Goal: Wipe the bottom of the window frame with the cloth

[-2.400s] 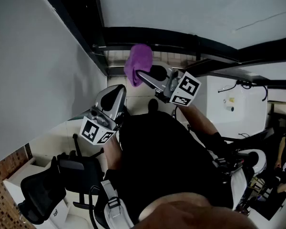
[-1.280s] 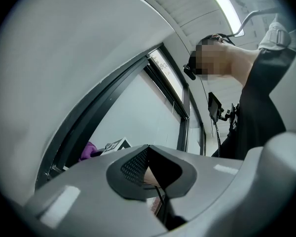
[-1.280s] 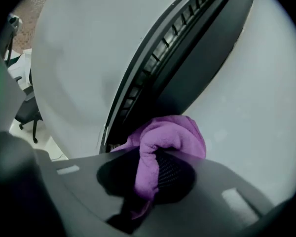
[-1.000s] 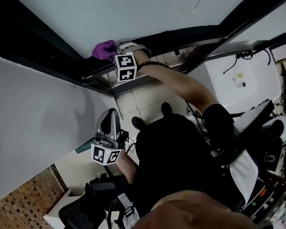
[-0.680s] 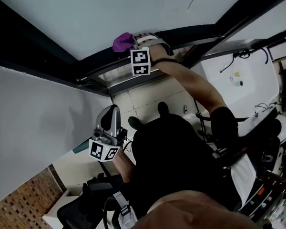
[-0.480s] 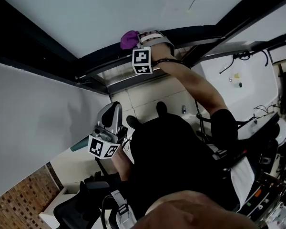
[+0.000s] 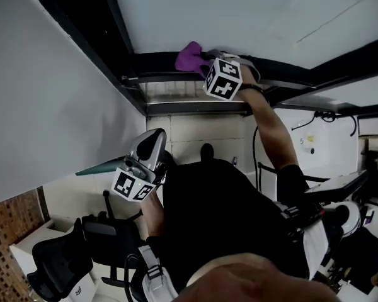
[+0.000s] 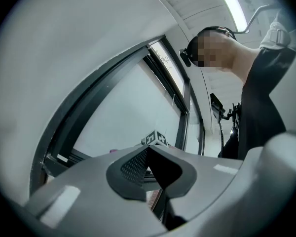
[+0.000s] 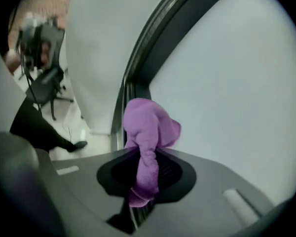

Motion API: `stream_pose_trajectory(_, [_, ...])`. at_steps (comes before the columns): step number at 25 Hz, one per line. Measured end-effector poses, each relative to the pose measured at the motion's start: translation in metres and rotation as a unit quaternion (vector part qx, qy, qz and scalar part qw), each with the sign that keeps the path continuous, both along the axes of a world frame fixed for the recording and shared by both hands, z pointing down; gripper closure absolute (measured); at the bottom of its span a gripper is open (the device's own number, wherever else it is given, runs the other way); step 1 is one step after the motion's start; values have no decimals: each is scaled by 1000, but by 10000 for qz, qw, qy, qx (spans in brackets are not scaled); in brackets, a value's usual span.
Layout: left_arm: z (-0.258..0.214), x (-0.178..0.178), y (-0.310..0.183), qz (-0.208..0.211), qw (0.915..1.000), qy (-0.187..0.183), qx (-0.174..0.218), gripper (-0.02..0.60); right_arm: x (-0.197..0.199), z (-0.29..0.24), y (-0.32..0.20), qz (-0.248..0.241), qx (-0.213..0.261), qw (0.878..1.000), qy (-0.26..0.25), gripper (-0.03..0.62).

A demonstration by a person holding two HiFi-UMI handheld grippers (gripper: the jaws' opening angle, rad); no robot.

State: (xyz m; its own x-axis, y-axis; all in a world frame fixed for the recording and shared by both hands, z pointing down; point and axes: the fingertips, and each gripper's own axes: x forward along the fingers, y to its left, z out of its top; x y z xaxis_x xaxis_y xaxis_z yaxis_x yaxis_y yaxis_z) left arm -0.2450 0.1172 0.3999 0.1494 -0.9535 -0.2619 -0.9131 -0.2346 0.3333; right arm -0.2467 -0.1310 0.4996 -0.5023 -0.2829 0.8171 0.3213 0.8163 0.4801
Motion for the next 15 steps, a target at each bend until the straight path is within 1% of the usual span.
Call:
stream_pose_trajectory(1, [3,-4,2,-94,9999,34,6,580,-22,-13,19,-90,-519,9973,-505,528])
stream_pose_trajectory(2, [4,-6,2,-170,9998,50,25,580,-45,-24,34,-153,-995,9900,-991,528])
stream_pose_trajectory(3, [4,-7,2,-227,9997,43,51,580,-67,-31,45,-169,-1400,9798,-1421,528])
stream_pose_trajectory(4, [4,-8,0,-272,9996,21,81,580,-88,-34,51,-139,-1670,9702,-1748,528])
stream_pose_trajectory(5, [3,-8,0,-314,9994,1,110,580,-108,-33,53,-87,-1767,9649,-1940,528])
stream_pose_trajectory(6, [1,-11,3,-359,9993,-7,137,580,-126,-27,56,-39,-1715,9648,-1992,528])
stream_pose_trajectory(7, [0,-16,9,-411,9990,2,157,580,-145,-19,60,-13,-1580,9684,-1929,528])
stream_pose_trajectory(10, [-1,-36,35,-606,9980,73,156,580,-189,15,78,-101,-1059,9824,-1537,528])
stream_pose_trajectory(12, [3,-45,43,-701,9974,117,122,580,-197,25,80,-287,-613,9882,-1372,531])
stream_pose_trajectory(15, [7,-53,45,-697,9975,135,67,580,-191,25,76,-613,-27,9916,-1139,533])
